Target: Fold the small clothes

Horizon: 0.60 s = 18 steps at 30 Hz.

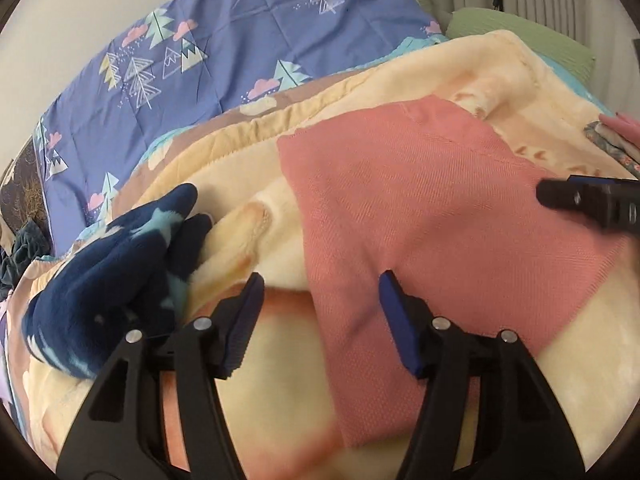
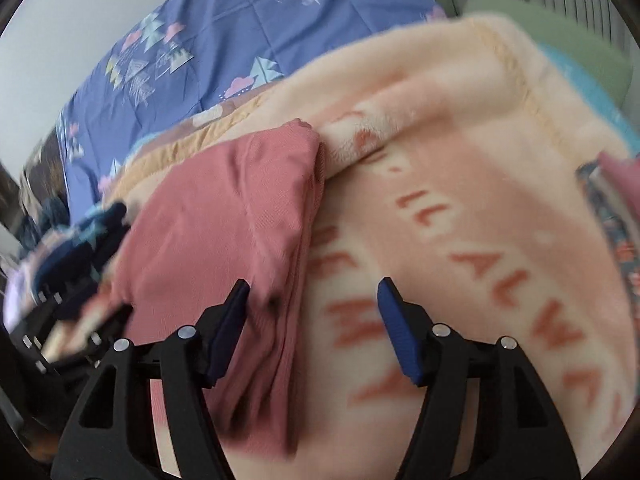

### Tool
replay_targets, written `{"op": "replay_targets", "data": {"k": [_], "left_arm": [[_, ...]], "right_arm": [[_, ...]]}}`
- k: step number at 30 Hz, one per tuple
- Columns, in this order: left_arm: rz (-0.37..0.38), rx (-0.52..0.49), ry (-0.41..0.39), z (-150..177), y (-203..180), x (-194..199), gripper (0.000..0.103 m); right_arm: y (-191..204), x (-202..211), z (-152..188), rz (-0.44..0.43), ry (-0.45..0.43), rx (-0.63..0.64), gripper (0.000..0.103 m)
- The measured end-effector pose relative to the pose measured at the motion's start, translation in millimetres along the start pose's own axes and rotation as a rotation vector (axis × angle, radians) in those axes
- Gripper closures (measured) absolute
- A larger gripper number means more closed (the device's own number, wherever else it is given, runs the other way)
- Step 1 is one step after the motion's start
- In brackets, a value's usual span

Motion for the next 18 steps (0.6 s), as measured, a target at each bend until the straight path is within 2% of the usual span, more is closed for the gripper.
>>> {"op": "replay_targets", "data": {"k": [3,6,9,11,12,14,18], "left_arm": [[0.034,0.024,-0.032,12.5,2.2,25.1,0.033],[0.082,0.064,-0.067,27.8,4.9,58.5,0.025],[0.102,0.071,-0.138,39.1,4.0,98.1,0.017],[0.122,0.073,-0.185,46.7,1.9,125.2,0.014],[0.131,0.077,-0.195,51.0,0.7,135.7,0.012],[0.136,0.09,-0.198,61.1,-1.9,154.0,0.012],[0.145,0.107,-0.226,80.1,-6.6,189.2,0.009]], "right_arm": [[15.4,32.0,16.6,0.037,-0.06,0.067,0.037],[32.9,72.5,36.7,0.055,-0.132,0.119,0.032],[51.5,117.0,53.2,0.099,-0.236,0.174,0.023],[59.3,143.9,62.7,0.139,-0.31,0.211,0.01],[62.2,158.4,68.5,0.17,-0.343,0.227,0.009],[65.1,177.0,76.7,0.207,-0.353,0.23,0.008],[69.7,209.3,88.5,0.173,-0.349,0.222,0.008]]}}
Point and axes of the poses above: each gripper's, at about its wrist camera, not at the fingertips, and x roughly against the way its jaws point, y to its left, z to its underside, the point moved 3 cm from there along -x, roughly the way its jaws point, and after that the axes turned 13 degrees about x, right-handed, at the moved point
